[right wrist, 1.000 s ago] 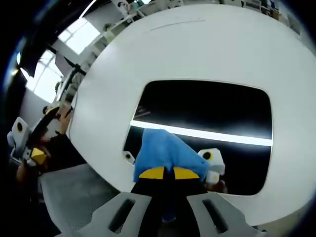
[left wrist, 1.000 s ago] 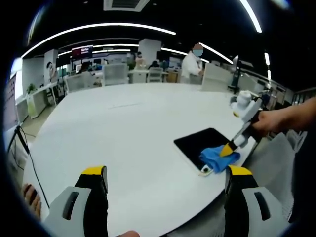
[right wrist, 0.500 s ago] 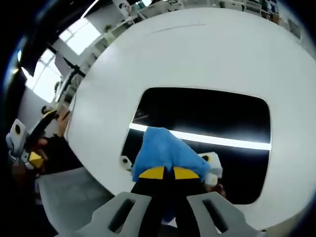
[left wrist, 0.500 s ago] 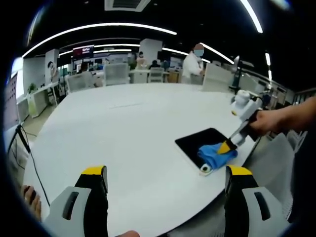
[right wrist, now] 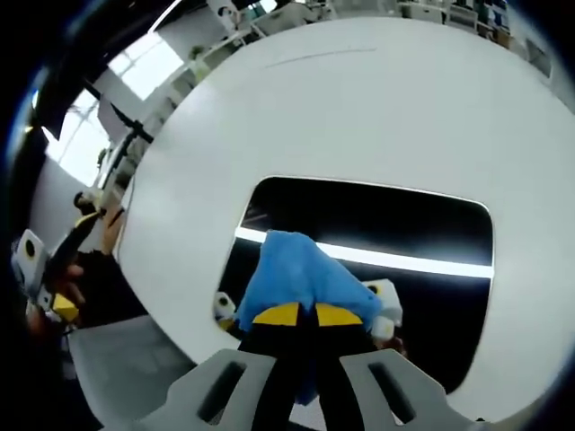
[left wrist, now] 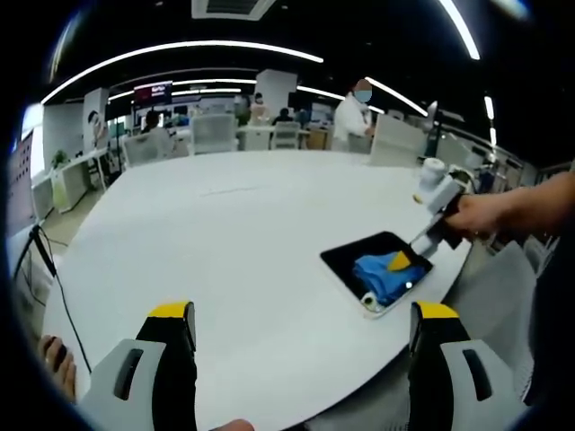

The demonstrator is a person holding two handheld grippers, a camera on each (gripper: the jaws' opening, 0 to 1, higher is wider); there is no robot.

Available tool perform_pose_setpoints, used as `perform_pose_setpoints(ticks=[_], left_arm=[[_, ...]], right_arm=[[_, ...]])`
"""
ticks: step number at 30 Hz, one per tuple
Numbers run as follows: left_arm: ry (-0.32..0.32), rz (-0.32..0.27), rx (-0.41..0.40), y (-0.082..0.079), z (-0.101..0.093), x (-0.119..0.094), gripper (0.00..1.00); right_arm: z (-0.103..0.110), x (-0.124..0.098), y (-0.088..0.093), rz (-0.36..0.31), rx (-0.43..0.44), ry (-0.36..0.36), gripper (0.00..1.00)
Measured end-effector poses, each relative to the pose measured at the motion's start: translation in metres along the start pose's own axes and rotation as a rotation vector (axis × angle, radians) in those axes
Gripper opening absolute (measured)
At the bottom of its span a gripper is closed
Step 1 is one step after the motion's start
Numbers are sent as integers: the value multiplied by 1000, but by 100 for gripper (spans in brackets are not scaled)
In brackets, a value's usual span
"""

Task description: Wipe the mirror surface with the cleaning cloth until all visible marks leave the cleaned area.

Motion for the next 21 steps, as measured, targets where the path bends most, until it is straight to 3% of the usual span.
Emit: perform_pose_setpoints(ticks=[21], left_arm=[[-1,4,0,0,0,3,99]], right_arm=[[-12,9,-24,-7,-13,16,0]])
Point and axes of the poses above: the point that each gripper's makers call its tool centre point, and the gripper's own axes: x roughly forward along the fingers, z roughly to its left, y roughly out of its underside, the point moved 7 cm from there along -x, roughly backward along the fingers, and after that the axes turned 12 degrees about -x, right-handed, at the moved point
